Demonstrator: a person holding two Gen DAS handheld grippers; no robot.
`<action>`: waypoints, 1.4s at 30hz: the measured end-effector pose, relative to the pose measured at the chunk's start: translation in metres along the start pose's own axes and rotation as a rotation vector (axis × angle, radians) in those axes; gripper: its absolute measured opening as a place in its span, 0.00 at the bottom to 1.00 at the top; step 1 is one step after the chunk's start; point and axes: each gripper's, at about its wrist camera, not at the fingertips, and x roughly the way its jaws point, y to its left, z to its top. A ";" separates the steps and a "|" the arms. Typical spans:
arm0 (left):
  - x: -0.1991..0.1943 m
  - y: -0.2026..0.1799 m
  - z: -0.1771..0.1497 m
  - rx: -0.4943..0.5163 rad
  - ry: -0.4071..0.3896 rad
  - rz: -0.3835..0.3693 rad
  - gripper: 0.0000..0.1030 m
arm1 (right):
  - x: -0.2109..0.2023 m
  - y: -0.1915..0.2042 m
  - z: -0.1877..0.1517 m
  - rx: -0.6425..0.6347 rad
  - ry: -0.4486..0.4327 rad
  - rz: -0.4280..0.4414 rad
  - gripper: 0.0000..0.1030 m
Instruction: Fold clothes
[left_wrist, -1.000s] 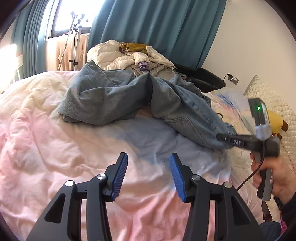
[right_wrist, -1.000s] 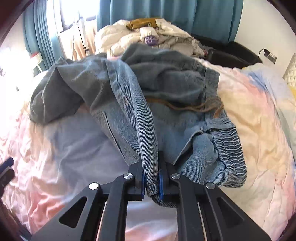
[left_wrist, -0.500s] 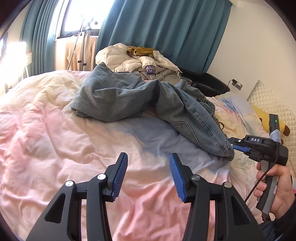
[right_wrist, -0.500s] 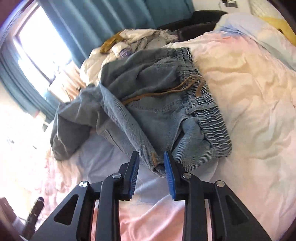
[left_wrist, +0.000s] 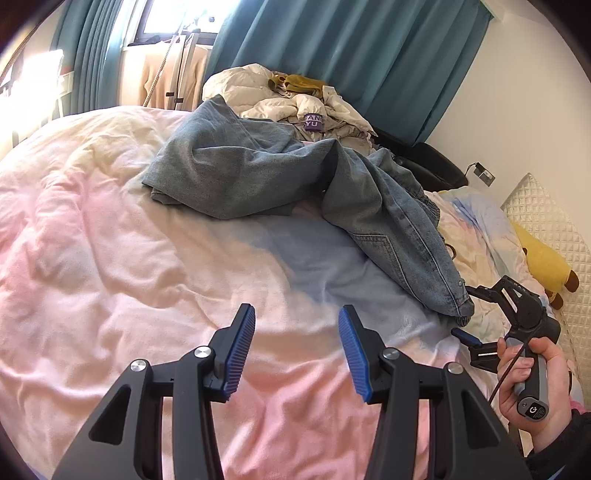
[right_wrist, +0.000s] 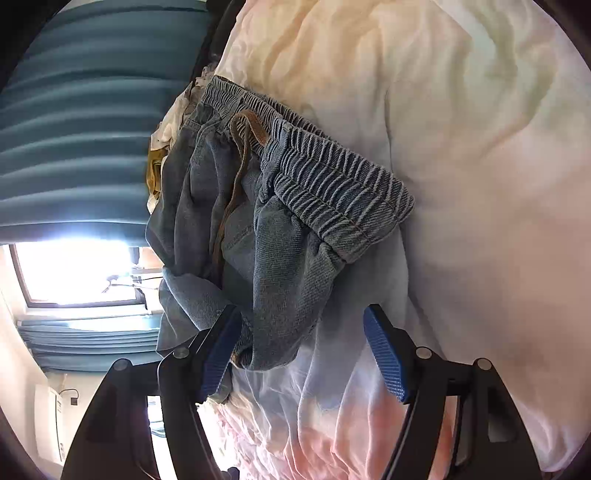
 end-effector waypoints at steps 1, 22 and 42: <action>0.002 0.001 0.000 -0.007 0.004 -0.001 0.47 | 0.004 0.000 0.005 0.000 -0.012 -0.002 0.68; 0.010 0.011 0.005 -0.033 -0.012 0.038 0.47 | -0.005 0.051 0.041 -0.510 -0.349 -0.421 0.21; -0.028 -0.007 0.005 0.127 -0.097 0.087 0.47 | -0.059 0.079 -0.021 -0.714 -0.321 -0.441 0.41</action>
